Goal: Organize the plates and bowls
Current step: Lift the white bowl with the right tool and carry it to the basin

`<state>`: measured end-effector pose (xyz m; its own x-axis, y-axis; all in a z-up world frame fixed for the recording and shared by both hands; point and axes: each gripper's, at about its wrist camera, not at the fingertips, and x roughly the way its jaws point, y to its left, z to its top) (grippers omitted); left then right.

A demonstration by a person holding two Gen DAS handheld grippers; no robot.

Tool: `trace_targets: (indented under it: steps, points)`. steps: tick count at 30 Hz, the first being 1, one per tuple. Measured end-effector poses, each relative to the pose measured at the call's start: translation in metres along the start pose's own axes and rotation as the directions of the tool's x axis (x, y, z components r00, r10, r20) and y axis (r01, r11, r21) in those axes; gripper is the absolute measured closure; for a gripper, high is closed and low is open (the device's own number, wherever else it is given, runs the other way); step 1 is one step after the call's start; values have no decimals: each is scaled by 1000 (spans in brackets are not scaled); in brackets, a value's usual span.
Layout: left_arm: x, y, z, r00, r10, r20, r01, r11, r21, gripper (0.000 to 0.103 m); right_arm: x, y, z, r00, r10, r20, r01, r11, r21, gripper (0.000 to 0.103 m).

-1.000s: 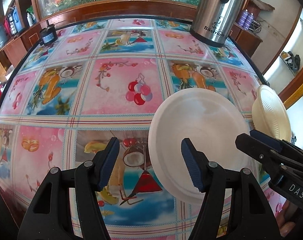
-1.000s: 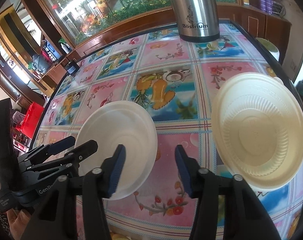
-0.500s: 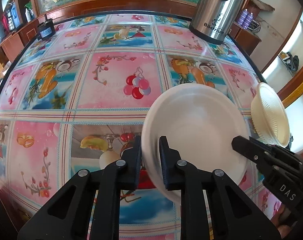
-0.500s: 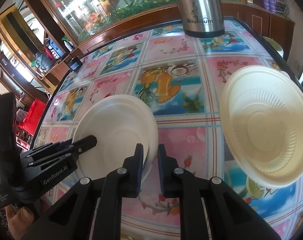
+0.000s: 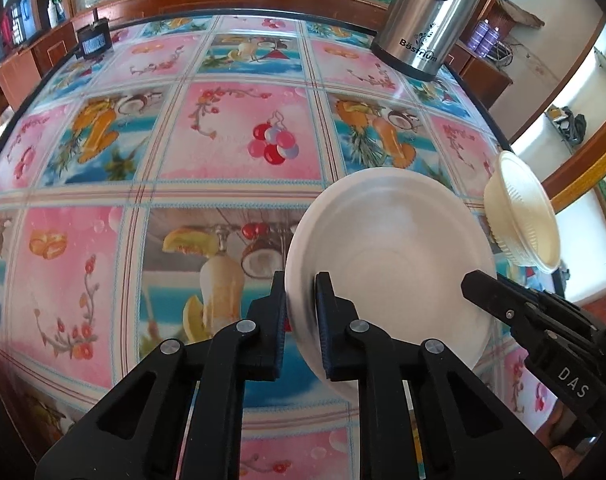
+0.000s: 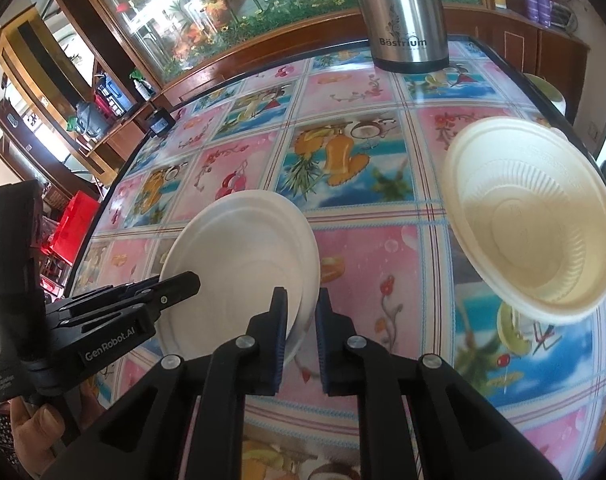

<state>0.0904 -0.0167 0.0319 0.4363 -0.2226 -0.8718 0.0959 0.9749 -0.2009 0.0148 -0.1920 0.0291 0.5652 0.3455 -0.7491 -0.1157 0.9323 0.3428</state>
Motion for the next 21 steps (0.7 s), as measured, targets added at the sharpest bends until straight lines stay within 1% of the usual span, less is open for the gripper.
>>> trace_targets:
  steps: [8, 13, 21]
  points:
    - [-20, 3, -17, 1000, -7, 19, 7, 1000, 9, 91, -10, 6, -13, 1000, 12, 3, -12, 1000, 0, 91]
    - [-42, 7, -30, 999, -4, 52, 3, 1000, 12, 91, -21, 18, -21, 1000, 19, 20, -19, 1000, -20, 91]
    - [-79, 20, -51, 992, 45, 119, -48, 999, 23, 91, -34, 47, -36, 998, 45, 34, -43, 997, -64, 91]
